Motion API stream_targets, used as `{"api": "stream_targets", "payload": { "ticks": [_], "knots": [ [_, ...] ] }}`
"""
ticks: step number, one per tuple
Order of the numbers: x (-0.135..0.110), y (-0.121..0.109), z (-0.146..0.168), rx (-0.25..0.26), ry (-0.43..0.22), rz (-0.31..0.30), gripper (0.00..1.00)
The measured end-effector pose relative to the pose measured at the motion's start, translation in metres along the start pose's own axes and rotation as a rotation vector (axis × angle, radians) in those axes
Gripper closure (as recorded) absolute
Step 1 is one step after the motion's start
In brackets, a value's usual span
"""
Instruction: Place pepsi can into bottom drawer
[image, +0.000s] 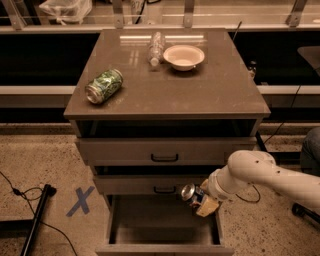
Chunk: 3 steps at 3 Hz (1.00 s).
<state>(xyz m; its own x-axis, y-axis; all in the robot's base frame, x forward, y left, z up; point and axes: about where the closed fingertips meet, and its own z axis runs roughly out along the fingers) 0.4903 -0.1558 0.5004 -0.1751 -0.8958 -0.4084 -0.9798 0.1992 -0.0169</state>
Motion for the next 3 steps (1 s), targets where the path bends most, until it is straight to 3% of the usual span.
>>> {"api": "stream_targets", "payload": {
  "ticks": [1, 2, 3],
  "knots": [
    [0.009, 0.008, 0.031, -0.038, -0.026, 0.029, 1.00],
    [0.024, -0.005, 0.047, -0.058, -0.005, 0.067, 1.00],
    [0.068, -0.023, 0.082, -0.080, -0.036, 0.150, 1.00]
  ]
}}
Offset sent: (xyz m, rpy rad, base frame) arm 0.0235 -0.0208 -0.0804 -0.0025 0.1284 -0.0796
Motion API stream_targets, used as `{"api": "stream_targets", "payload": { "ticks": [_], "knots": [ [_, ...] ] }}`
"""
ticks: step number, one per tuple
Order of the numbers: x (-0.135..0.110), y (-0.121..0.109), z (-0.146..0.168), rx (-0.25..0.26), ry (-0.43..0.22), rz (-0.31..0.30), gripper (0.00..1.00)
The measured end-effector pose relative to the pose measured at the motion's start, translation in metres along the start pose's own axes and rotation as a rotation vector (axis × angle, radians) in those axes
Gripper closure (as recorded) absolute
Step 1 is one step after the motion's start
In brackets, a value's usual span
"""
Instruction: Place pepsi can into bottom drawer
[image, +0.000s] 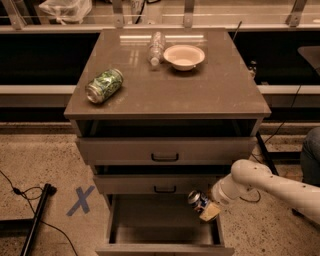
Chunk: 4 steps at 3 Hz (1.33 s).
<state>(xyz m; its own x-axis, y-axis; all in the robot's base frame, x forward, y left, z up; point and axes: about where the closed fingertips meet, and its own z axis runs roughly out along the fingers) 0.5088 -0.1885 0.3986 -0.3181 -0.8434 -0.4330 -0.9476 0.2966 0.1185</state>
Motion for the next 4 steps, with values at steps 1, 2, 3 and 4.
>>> {"api": "stream_targets", "payload": {
  "ticks": [1, 2, 3, 4],
  "knots": [
    [0.044, -0.013, 0.061, -0.041, -0.061, 0.017, 1.00],
    [0.065, -0.012, 0.087, -0.022, -0.134, -0.036, 1.00],
    [0.067, -0.006, 0.109, 0.005, -0.177, -0.094, 1.00],
    [0.066, -0.001, 0.142, 0.002, -0.145, -0.121, 1.00]
  ]
}}
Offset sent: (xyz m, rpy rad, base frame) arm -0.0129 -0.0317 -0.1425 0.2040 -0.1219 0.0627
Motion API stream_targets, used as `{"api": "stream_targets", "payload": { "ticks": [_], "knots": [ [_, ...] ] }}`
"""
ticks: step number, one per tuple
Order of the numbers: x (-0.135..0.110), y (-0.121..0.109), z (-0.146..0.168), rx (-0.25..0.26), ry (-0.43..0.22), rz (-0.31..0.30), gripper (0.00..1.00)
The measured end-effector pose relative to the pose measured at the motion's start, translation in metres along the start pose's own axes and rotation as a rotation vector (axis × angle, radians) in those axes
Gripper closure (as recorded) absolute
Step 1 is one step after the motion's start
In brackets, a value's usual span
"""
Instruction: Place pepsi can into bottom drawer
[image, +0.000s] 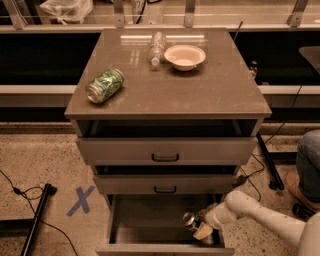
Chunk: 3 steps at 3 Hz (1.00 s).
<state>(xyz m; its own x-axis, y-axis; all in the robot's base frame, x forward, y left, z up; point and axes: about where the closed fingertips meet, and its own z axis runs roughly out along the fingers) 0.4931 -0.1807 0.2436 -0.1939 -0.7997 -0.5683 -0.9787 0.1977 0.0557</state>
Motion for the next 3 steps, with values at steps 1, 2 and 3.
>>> {"api": "stream_targets", "payload": {
  "ticks": [1, 2, 3],
  "knots": [
    [0.008, 0.002, 0.033, -0.011, 0.046, 0.010, 1.00],
    [0.017, 0.002, 0.054, -0.029, 0.049, 0.042, 0.81],
    [0.017, 0.004, 0.056, -0.032, 0.048, 0.043, 0.58]
  ]
}}
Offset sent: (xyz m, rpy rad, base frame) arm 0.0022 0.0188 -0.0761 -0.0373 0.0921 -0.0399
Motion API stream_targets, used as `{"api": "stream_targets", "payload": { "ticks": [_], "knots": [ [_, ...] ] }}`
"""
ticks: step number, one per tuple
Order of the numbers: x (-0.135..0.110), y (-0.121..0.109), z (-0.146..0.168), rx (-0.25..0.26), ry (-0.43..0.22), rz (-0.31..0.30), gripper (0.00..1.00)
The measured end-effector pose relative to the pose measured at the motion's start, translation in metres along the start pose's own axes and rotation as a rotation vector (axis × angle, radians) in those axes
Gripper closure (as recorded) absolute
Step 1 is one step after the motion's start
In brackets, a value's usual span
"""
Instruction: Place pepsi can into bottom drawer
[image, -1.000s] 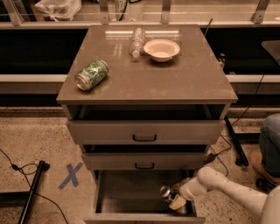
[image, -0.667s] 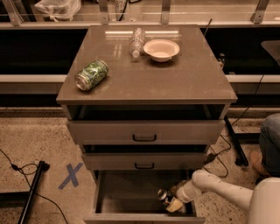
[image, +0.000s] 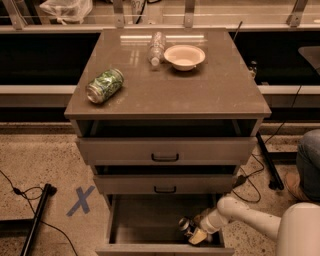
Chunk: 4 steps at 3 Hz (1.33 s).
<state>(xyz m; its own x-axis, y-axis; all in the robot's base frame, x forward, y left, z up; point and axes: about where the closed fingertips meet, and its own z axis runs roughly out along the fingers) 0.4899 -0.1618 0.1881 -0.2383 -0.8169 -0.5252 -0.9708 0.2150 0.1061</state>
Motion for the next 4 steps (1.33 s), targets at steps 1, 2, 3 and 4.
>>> {"api": "stream_targets", "payload": {
  "ticks": [1, 2, 3, 4],
  "knots": [
    [0.000, 0.002, 0.002, -0.004, -0.001, 0.000, 0.34],
    [-0.001, 0.004, 0.004, -0.008, -0.002, 0.000, 0.11],
    [-0.018, 0.021, 0.004, -0.024, 0.019, -0.058, 0.13],
    [-0.048, 0.049, -0.009, -0.020, 0.038, -0.152, 0.18]
  ]
}}
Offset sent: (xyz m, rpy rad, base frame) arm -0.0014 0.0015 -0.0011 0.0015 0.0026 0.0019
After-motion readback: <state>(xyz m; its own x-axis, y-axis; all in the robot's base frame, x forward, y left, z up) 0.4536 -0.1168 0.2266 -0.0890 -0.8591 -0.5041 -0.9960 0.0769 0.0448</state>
